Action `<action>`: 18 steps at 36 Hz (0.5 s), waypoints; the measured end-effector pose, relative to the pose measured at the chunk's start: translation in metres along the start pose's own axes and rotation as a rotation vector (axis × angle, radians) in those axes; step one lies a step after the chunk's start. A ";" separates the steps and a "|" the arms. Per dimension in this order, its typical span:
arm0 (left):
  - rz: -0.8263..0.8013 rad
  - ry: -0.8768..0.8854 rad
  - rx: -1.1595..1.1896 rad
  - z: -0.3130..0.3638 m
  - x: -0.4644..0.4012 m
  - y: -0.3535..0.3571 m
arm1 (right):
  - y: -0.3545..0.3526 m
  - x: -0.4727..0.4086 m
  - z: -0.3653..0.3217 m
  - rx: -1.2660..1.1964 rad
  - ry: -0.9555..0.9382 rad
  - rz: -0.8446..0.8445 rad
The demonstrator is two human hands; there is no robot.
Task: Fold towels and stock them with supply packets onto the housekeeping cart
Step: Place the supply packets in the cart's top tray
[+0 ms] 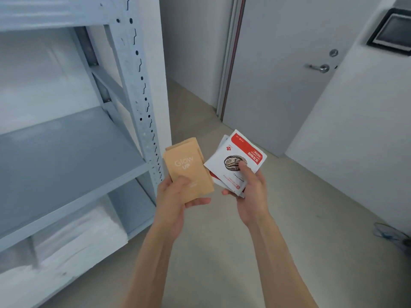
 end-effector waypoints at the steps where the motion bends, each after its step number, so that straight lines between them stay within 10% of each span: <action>1: -0.013 -0.003 -0.003 -0.008 0.005 0.012 | -0.014 0.003 -0.007 -0.008 -0.002 0.009; 18: -0.119 -0.068 -0.028 -0.078 -0.038 0.169 | -0.160 -0.032 -0.102 0.073 -0.185 0.208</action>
Point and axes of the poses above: each hand's wrist, its own x-axis away from the middle knuckle, its own y-axis out of the palm, z = x × y, the point moved 3 cm from there along -x, towards the middle knuckle, and after that the axes turned 1 degree about -z, right-handed, at the moved point
